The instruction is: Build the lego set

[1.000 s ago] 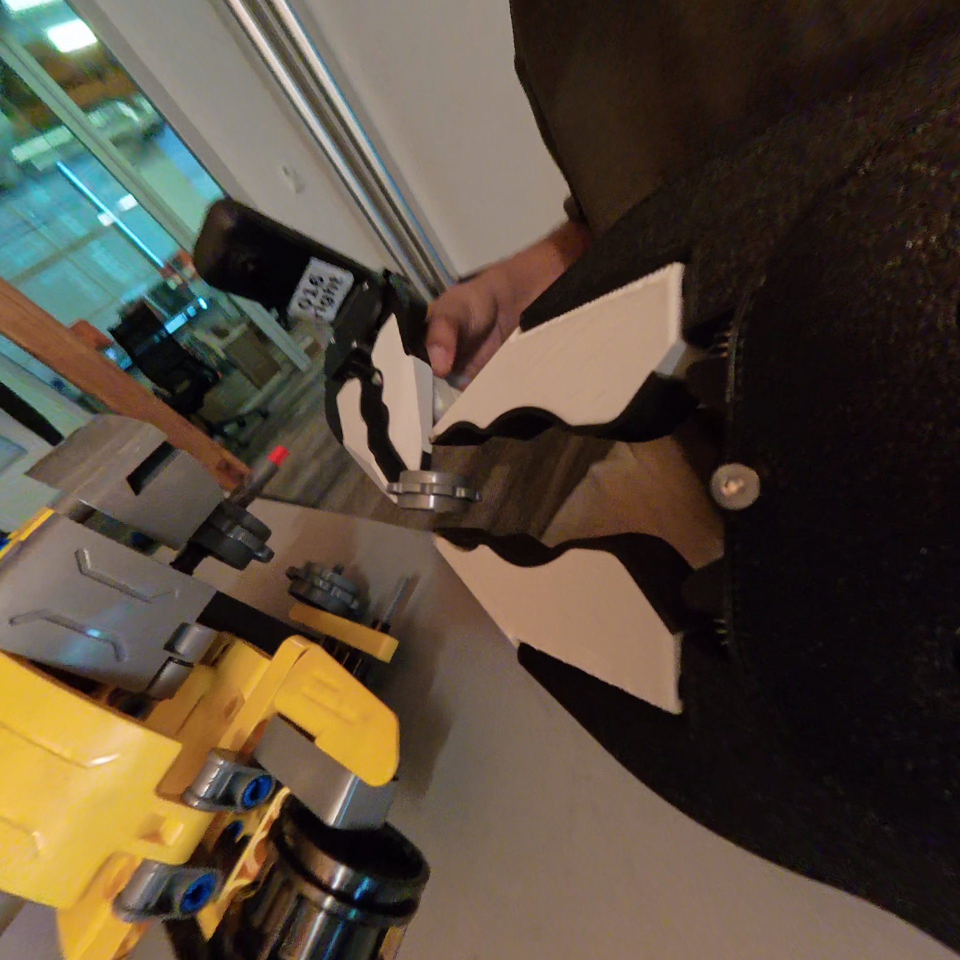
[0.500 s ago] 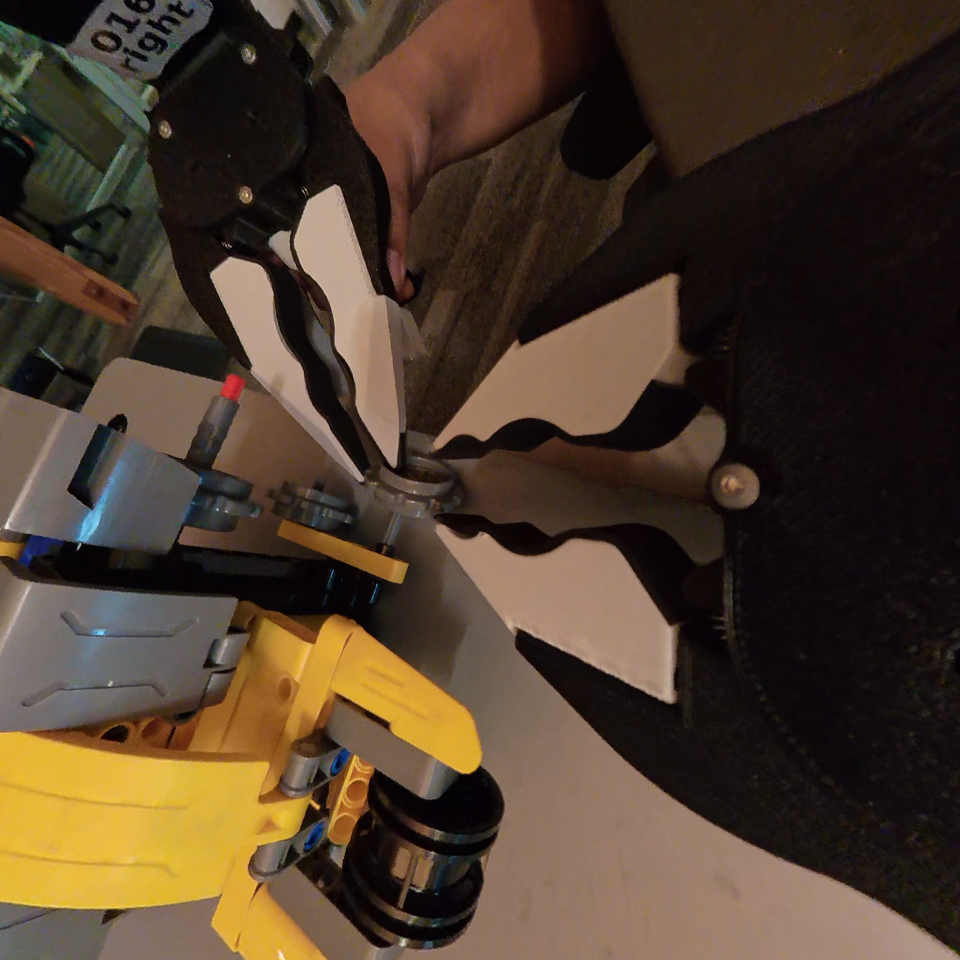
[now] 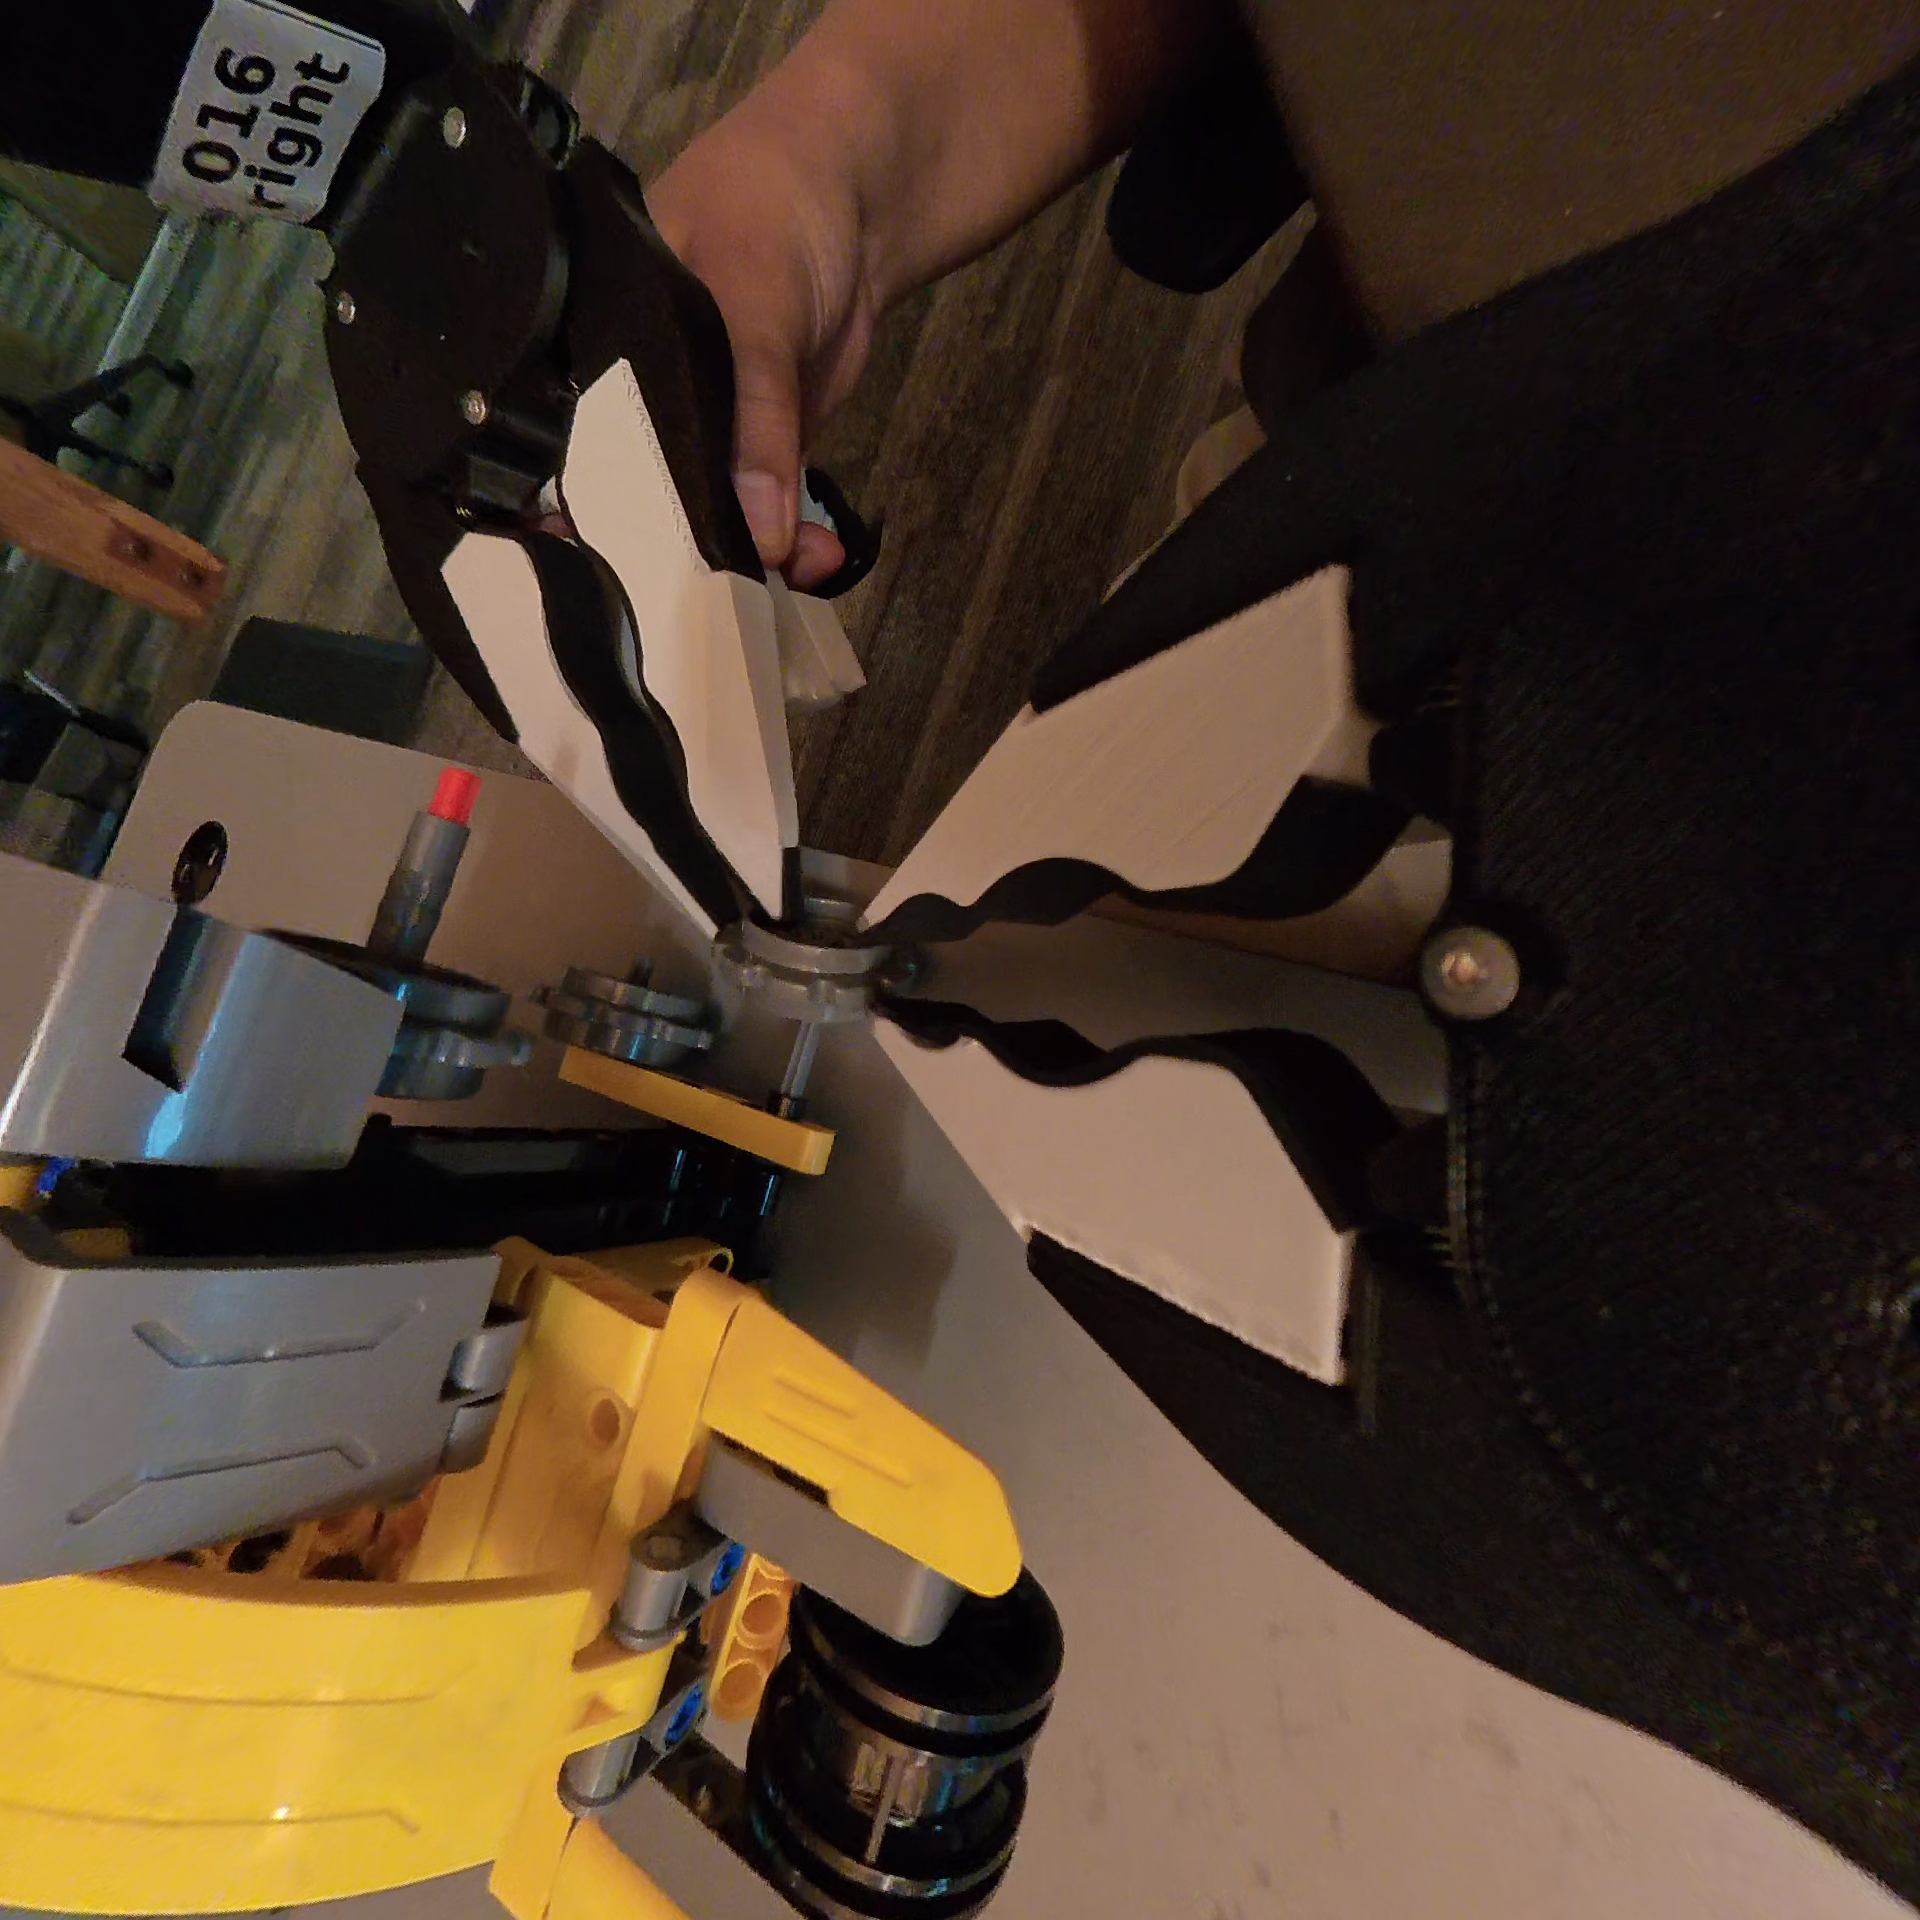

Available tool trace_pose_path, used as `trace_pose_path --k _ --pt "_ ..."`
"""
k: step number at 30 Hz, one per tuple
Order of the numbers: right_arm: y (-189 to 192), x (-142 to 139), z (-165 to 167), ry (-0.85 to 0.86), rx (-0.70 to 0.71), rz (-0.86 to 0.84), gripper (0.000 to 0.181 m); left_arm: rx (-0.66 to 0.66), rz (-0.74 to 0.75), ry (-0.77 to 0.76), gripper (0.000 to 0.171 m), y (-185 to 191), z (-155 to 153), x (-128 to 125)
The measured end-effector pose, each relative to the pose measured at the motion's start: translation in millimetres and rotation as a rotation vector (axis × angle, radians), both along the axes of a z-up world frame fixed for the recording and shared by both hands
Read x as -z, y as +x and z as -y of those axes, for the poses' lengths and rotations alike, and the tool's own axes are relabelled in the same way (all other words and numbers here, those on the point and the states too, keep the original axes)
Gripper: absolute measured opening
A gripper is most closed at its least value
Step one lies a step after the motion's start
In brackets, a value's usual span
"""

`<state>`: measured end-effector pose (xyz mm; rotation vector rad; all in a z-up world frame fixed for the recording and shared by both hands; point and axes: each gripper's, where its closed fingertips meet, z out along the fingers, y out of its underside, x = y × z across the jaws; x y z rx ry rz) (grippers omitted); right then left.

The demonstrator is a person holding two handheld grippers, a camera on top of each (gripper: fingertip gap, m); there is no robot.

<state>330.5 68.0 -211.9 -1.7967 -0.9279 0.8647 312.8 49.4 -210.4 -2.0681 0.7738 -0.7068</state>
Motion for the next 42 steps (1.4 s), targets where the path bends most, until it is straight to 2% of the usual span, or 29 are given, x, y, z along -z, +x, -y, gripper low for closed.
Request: trace_pose_path --k 14,18,24,29,36,38,42 --pt "0.4 5.3 5.9 0.018 -0.034 0.066 0.012 0.018 -0.123 0.181 0.005 1.8 4.7 -5.9" --pt "-0.2 6.2 2.6 0.038 -0.029 0.095 0.019 0.024 -0.152 0.225 0.000 1.5 4.6 -8.8" --pt "-4.0 7.0 4.6 0.013 -0.062 0.096 0.004 0.033 -0.169 0.229 0.000 -0.2 3.3 -9.1" --pt "-3.4 7.1 4.9 0.012 -0.050 0.090 0.003 0.042 -0.140 0.190 0.000 -0.3 3.5 -9.0" --pt "-0.6 6.9 7.3 0.041 0.003 0.072 0.002 0.051 -0.117 0.147 0.020 1.6 7.0 -5.6" --pt "1.1 8.6 7.1 0.047 0.022 0.078 0.002 0.066 -0.127 0.106 0.029 4.0 10.4 1.9" --pt "0.4 11.2 9.0 0.060 0.032 0.090 0.002 0.069 -0.157 0.109 0.025 6.8 12.2 9.4"
